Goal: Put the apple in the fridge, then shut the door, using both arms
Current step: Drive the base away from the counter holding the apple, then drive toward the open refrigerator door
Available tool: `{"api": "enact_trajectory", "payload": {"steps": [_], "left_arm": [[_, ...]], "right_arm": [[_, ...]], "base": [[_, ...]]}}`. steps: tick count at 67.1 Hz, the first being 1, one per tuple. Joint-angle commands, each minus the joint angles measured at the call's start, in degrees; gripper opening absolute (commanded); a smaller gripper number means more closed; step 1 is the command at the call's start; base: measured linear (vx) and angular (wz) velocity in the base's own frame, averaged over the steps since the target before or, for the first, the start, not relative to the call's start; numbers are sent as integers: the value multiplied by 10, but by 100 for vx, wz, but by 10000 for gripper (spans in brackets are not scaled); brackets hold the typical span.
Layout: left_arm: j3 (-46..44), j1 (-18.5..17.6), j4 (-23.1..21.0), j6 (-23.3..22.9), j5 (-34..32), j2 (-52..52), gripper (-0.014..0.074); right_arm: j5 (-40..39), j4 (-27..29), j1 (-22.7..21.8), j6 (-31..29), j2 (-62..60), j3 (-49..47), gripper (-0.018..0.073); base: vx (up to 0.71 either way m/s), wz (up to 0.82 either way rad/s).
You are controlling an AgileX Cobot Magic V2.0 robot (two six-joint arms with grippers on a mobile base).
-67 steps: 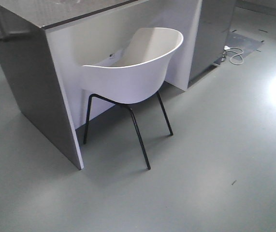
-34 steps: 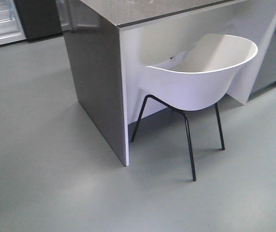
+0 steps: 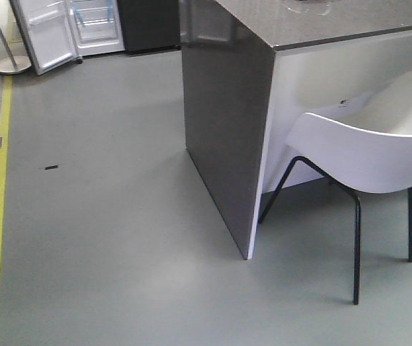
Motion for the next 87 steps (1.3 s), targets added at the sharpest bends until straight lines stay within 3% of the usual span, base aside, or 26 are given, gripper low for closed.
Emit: {"api": "enact_trajectory", "payload": {"steps": [1,87], "left_arm": [[-10,-1,-5,-2,-42,-9,-6],[-10,-1,-5,-2,-42,-9,-6]], "right_arm": [[-25,11,2,-4,1,-16,185],[-25,11,2,-4,1,-16,185]], "base": [[11,42],[21,28]]}}
